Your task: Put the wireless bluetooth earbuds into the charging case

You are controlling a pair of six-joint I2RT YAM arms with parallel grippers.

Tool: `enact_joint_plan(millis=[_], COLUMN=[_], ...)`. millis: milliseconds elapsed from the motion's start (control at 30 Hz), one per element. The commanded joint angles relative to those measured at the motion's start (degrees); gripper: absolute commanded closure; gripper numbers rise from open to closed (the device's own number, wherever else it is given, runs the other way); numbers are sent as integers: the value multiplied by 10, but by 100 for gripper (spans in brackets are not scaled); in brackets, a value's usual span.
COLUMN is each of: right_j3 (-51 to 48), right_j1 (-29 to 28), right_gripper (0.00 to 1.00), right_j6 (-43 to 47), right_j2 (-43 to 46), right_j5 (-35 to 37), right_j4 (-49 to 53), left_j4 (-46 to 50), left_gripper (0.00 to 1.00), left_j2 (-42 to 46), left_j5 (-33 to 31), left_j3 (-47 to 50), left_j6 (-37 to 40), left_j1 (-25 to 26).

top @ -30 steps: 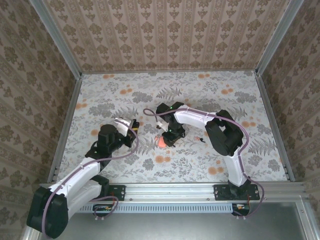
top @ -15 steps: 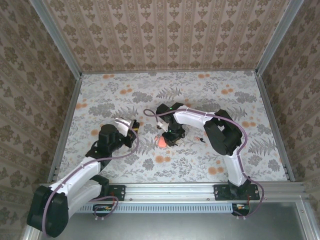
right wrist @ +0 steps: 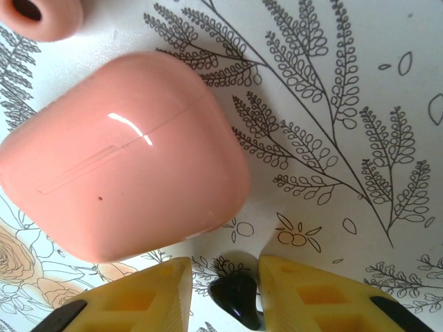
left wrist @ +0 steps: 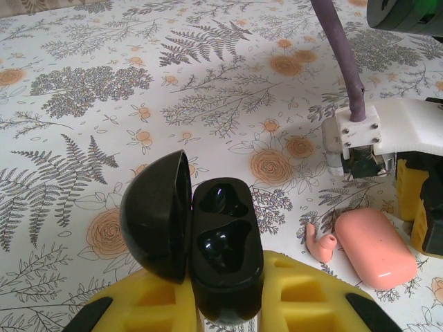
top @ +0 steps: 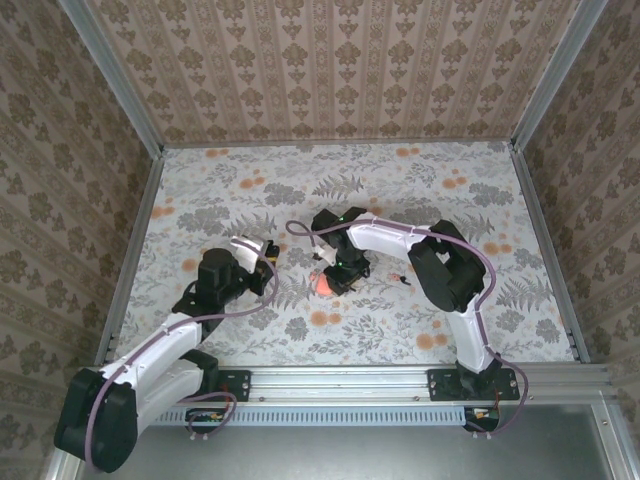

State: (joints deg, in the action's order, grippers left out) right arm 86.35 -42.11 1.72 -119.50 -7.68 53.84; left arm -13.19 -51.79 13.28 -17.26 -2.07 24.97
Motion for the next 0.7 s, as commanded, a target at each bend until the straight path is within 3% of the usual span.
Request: enact_joint_plan(millis=[0,333,667], right_j3=[-11,-8,-9], right_j1=[-6,-12,-13], right_gripper=[67,67,77], right_j6=[19,37,32], right_j2=[-3,2,13], right_j5=[27,46,60], right_j4=[37,55,55], left_j4=[-8,-6,-5], left_gripper=[90,90,90], left_j2=[-2,-2,-9], left_j5=[4,6,9], left_j3=[-3,-3,-5], left_j6=[1,0,1], left_j1=[-4,-4,-4])
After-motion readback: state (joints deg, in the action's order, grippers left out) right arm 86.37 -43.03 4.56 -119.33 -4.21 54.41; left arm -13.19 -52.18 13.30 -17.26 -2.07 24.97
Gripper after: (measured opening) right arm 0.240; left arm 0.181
